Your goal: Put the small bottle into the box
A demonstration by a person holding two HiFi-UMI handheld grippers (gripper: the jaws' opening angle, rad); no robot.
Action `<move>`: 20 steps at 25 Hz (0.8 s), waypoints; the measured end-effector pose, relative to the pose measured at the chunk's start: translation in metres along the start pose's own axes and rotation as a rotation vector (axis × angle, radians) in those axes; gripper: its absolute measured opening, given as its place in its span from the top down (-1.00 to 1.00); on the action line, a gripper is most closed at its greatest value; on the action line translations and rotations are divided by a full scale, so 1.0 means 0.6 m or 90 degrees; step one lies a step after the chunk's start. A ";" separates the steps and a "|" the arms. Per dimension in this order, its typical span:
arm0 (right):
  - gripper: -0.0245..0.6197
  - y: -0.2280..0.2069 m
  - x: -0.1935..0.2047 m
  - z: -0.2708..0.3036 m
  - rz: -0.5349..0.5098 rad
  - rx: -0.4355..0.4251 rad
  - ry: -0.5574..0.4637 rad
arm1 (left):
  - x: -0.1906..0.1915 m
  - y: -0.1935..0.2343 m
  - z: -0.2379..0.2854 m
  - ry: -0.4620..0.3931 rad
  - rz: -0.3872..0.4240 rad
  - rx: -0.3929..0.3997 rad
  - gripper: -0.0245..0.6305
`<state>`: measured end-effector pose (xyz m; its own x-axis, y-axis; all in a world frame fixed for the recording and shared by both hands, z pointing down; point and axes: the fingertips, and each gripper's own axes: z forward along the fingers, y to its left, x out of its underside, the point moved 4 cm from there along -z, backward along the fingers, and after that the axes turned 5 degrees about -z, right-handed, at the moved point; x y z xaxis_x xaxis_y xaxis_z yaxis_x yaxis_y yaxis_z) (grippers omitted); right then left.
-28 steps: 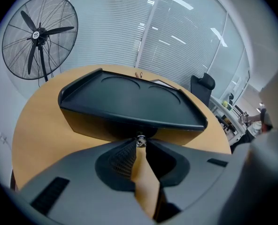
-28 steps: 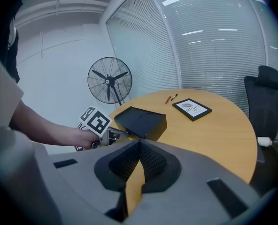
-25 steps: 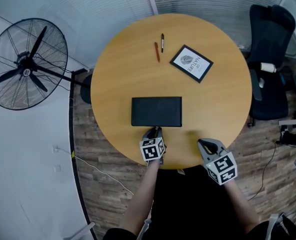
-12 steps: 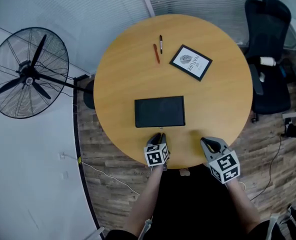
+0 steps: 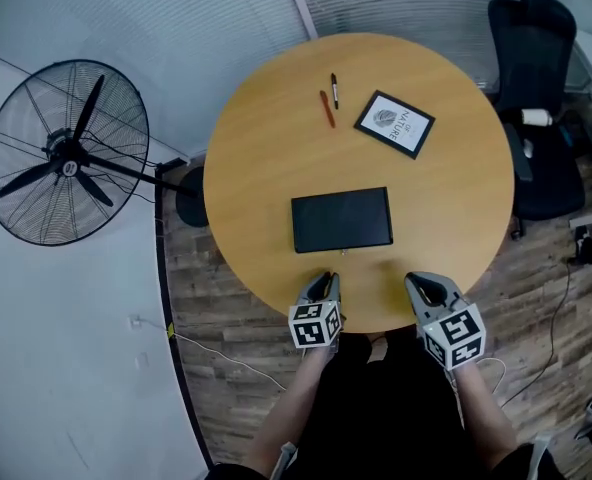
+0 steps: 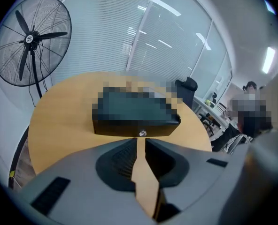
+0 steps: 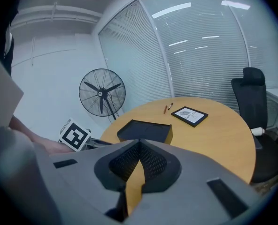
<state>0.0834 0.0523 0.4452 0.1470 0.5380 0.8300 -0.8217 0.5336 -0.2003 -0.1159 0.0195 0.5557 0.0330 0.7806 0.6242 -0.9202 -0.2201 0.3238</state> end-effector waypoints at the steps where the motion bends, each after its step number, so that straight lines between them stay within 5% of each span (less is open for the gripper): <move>1: 0.90 0.010 -0.006 0.000 -0.001 0.004 -0.007 | -0.006 0.002 -0.012 -0.009 0.005 0.008 0.78; 10: 0.90 0.101 -0.075 -0.009 -0.020 0.043 -0.073 | -0.081 0.012 -0.138 -0.108 0.051 0.089 0.87; 15: 0.90 0.152 -0.111 -0.027 -0.033 0.058 -0.110 | -0.129 0.018 -0.228 -0.187 0.123 0.096 0.92; 20: 0.90 0.183 -0.133 -0.050 -0.039 0.074 -0.147 | -0.155 0.027 -0.293 -0.236 0.137 0.115 0.93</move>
<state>-0.0021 0.0872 0.3415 0.0800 0.3360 0.9385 -0.8749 0.4747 -0.0954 -0.2021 0.0462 0.3779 0.0158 0.4515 0.8921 -0.8395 -0.4787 0.2571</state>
